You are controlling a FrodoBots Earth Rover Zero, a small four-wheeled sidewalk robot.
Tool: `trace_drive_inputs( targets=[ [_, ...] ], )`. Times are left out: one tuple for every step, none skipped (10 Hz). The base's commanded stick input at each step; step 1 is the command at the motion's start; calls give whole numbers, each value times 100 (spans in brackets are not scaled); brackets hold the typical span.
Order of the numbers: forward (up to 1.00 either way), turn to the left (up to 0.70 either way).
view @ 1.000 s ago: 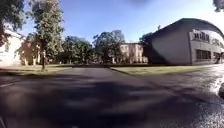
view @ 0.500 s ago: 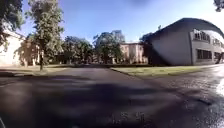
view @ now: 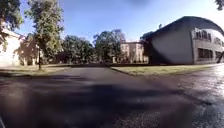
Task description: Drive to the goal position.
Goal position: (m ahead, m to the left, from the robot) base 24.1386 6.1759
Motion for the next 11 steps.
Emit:
trace_drive_inputs(
  targets=[
    [50,0],
    [50,0],
    [50,0],
    [50,0],
    [50,0],
    [50,0],
    [50,0],
    [50,0],
    [50,0],
    [50,0],
    [50,0]
  ],
)
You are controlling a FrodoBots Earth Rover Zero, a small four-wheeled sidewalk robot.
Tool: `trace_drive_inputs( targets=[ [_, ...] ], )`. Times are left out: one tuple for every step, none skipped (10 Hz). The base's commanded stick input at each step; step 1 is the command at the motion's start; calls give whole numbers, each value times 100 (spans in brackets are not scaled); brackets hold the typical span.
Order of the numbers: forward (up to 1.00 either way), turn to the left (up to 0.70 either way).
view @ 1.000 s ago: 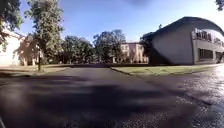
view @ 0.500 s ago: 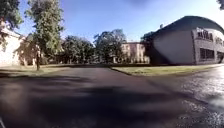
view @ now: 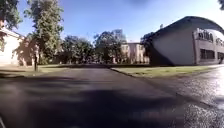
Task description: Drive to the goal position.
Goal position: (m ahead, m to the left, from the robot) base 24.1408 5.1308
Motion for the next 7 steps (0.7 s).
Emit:
trace_drive_inputs(
  targets=[
    [50,0],
    [50,0],
    [50,0],
    [50,0],
    [50,0],
    [50,0],
    [50,0]
  ],
)
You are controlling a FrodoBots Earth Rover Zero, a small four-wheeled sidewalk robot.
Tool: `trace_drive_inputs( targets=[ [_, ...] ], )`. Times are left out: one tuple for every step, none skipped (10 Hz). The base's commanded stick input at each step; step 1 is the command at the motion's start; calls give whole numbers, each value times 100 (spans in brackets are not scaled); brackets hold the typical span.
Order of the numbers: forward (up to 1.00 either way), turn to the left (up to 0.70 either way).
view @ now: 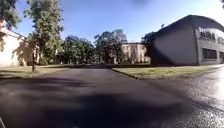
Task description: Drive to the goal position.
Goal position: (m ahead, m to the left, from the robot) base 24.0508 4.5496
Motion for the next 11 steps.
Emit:
trace_drive_inputs(
  targets=[
    [50,0],
    [50,0],
    [50,0],
    [50,0],
    [50,0],
    [50,0],
    [50,0],
    [50,0],
    [50,0],
    [50,0],
    [50,0]
  ],
)
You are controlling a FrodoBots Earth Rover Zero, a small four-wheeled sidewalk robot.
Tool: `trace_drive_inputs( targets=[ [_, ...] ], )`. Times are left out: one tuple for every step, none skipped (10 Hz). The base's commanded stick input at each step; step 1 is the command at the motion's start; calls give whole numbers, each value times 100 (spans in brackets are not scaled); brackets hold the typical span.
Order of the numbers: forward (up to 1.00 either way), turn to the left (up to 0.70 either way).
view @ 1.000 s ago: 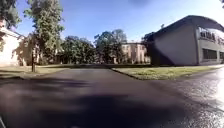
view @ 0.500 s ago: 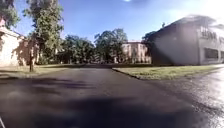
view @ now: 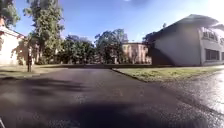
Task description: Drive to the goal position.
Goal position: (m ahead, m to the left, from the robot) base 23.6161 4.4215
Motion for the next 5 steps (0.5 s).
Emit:
trace_drive_inputs(
  targets=[
    [50,0],
    [50,0],
    [50,0],
    [50,0],
    [50,0]
  ],
)
